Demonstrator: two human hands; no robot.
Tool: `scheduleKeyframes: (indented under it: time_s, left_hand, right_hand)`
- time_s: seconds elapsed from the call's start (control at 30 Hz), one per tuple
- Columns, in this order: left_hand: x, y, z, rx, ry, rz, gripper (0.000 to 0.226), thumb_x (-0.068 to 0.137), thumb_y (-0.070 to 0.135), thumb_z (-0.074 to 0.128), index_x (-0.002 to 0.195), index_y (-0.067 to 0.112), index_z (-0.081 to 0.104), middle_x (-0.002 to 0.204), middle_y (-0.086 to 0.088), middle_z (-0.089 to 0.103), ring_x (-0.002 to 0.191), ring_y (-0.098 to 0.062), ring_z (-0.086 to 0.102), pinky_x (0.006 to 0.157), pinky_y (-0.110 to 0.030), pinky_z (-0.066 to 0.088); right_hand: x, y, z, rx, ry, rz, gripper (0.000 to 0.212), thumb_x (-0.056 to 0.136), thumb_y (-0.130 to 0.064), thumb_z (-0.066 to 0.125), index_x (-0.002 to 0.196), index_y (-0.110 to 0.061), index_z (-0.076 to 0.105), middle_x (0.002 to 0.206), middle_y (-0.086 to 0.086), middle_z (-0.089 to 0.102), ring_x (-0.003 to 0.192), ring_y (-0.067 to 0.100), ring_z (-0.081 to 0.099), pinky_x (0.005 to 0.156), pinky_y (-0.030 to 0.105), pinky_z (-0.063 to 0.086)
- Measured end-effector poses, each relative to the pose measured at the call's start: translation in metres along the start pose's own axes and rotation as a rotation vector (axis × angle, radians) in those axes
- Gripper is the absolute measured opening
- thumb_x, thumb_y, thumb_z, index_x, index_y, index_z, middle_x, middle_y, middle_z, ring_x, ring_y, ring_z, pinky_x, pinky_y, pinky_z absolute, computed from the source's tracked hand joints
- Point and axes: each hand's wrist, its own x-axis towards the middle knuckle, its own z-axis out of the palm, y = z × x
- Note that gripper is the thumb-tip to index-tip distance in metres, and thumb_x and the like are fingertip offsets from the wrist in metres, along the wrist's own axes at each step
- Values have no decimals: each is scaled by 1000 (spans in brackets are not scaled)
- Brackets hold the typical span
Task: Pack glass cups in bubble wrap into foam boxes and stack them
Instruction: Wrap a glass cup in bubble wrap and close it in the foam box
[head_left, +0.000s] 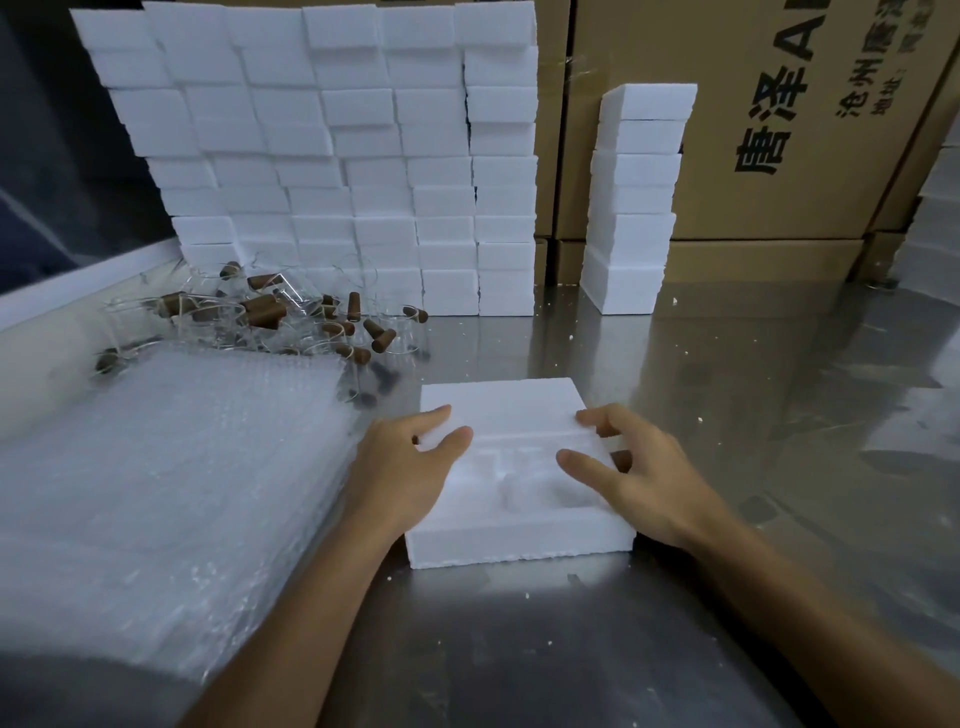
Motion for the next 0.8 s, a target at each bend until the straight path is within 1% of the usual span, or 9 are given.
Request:
scheduleKeyframes:
  time_s: [0.07, 0.13, 0.2, 0.3, 0.43, 0.53, 0.6, 0.7, 0.8]
  left_hand:
    - [2, -2, 0, 14, 0, 12, 45, 87, 47, 69, 129, 33, 64, 141, 6, 56, 119, -12, 55, 89, -25, 42]
    - [4, -2, 0, 51, -2, 7, 44, 86, 49, 68, 128, 33, 64, 140, 6, 55, 118, -14, 55, 96, -33, 46]
    - [4, -1, 1, 73, 7, -8, 42, 86, 52, 68, 125, 36, 64, 139, 8, 53, 118, -14, 55, 102, -41, 46]
    - [5, 0, 1, 79, 28, -15, 39, 85, 52, 68, 121, 36, 65, 137, 12, 55, 118, -13, 55, 103, -42, 46]
    - [4, -1, 3, 87, 43, 2, 39, 86, 52, 67, 120, 35, 65, 135, 15, 55, 119, -11, 55, 103, -40, 46]
    - [2, -1, 4, 113, 62, 25, 42, 87, 53, 65, 125, 35, 64, 136, 15, 54, 120, -11, 54, 101, -36, 46]
    - [2, -1, 5, 128, 65, 39, 44, 89, 53, 63, 129, 35, 61, 138, 14, 53, 120, -11, 54, 96, -30, 44]
    - [1, 1, 6, 165, 70, 30, 46, 91, 54, 59, 132, 34, 59, 140, 12, 52, 120, -12, 54, 95, -29, 44]
    - [0, 4, 6, 176, 63, 15, 43, 92, 53, 58, 130, 33, 60, 134, 13, 57, 114, -13, 59, 98, -36, 50]
  right_hand:
    - [7, -5, -4, -185, 40, -42, 43, 83, -59, 66, 114, -31, 60, 108, -12, 58, 79, 4, 60, 64, 21, 43]
    - [18, -16, -5, -362, 91, -87, 38, 83, -62, 63, 102, -29, 63, 106, -8, 55, 80, 9, 59, 66, 27, 44]
    - [35, -30, 0, -420, 107, -129, 35, 85, -59, 64, 97, -26, 66, 105, -5, 53, 84, 14, 59, 70, 30, 46]
    - [67, -54, 24, -343, 65, -193, 29, 89, -48, 67, 105, -23, 65, 102, -4, 57, 87, 14, 58, 70, 28, 42]
    - [120, -86, 71, -244, -62, -224, 37, 91, -43, 66, 121, -23, 58, 101, -1, 64, 89, 18, 61, 80, 33, 50]
    - [160, -112, 106, -195, -148, -248, 39, 96, -44, 58, 129, -23, 51, 95, 2, 65, 89, 22, 62, 81, 35, 49]
    - [185, -126, 126, -192, -178, -245, 39, 101, -45, 48, 132, -21, 50, 104, 6, 64, 95, 25, 60, 80, 34, 44]
    - [212, -135, 148, -239, -269, -193, 39, 105, -41, 37, 132, -17, 51, 118, 11, 62, 96, 31, 63, 79, 33, 45]
    - [226, -135, 161, -379, -340, -160, 36, 106, -37, 32, 116, -11, 54, 96, 8, 58, 77, 27, 64, 66, 30, 45]
